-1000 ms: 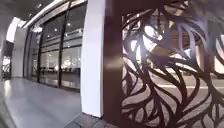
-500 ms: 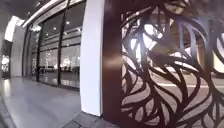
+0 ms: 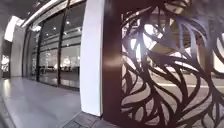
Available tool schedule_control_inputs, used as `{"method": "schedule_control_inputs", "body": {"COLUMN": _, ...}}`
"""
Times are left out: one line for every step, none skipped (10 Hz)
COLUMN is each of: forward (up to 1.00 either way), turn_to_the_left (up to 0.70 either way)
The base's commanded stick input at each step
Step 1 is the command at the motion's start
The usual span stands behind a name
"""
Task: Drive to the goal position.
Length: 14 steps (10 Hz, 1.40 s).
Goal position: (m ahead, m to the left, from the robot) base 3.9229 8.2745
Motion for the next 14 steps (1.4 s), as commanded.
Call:
{"method": "schedule_control_inputs", "body": {"forward": -0.24, "turn_to_the_left": 0.0}}
{"method": "schedule_control_inputs", "body": {"forward": 0.0, "turn_to_the_left": 0.0}}
{"method": "schedule_control_inputs", "body": {"forward": 0.0, "turn_to_the_left": 0.0}}
{"method": "schedule_control_inputs", "body": {"forward": -0.11, "turn_to_the_left": 0.0}}
{"method": "schedule_control_inputs", "body": {"forward": -0.46, "turn_to_the_left": 0.0}}
{"method": "schedule_control_inputs", "body": {"forward": -0.7, "turn_to_the_left": -0.1}}
{"method": "schedule_control_inputs", "body": {"forward": -0.7, "turn_to_the_left": -0.25}}
{"method": "schedule_control_inputs", "body": {"forward": -0.7, "turn_to_the_left": -0.35}}
{"method": "schedule_control_inputs", "body": {"forward": -0.7, "turn_to_the_left": -0.35}}
{"method": "schedule_control_inputs", "body": {"forward": -0.7, "turn_to_the_left": -0.3}}
{"method": "schedule_control_inputs", "body": {"forward": -0.7, "turn_to_the_left": -0.12}}
{"method": "schedule_control_inputs", "body": {"forward": -0.1, "turn_to_the_left": 0.0}}
{"method": "schedule_control_inputs", "body": {"forward": -0.04, "turn_to_the_left": 0.0}}
{"method": "schedule_control_inputs", "body": {"forward": 0.0, "turn_to_the_left": 0.0}}
